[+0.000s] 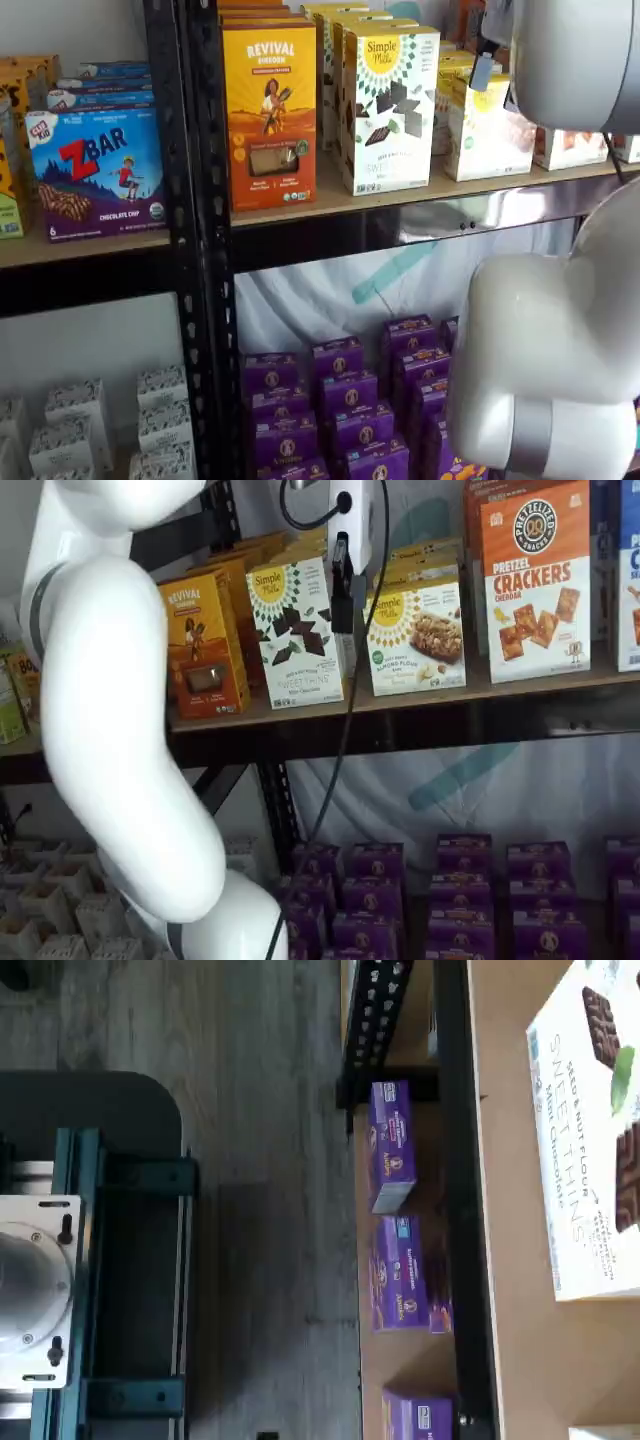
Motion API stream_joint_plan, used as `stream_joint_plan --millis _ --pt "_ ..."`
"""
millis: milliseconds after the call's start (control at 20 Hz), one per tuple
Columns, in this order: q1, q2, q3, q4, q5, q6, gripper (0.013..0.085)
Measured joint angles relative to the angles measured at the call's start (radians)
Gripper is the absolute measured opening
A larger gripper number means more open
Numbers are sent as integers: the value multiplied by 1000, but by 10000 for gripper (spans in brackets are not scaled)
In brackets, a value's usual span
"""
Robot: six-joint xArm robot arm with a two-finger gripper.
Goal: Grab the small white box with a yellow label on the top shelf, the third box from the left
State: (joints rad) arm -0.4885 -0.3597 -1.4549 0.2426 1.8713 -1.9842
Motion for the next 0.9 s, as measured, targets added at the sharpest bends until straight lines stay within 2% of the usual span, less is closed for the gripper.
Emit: stream_joint_plan --millis 50,150,400,650,800,900 --pt "6 -11 14 -15 -22 1 850" --pt "36 -67 93 -81 -131 2 850" --pt "39 -108 167 -98 -201 -5 850" --pt "11 -94 144 -47 -183 -17 850" --pt "-10 -65 95 10 -153 -19 850" --pt "-20 -61 85 53 -173 -17 850"
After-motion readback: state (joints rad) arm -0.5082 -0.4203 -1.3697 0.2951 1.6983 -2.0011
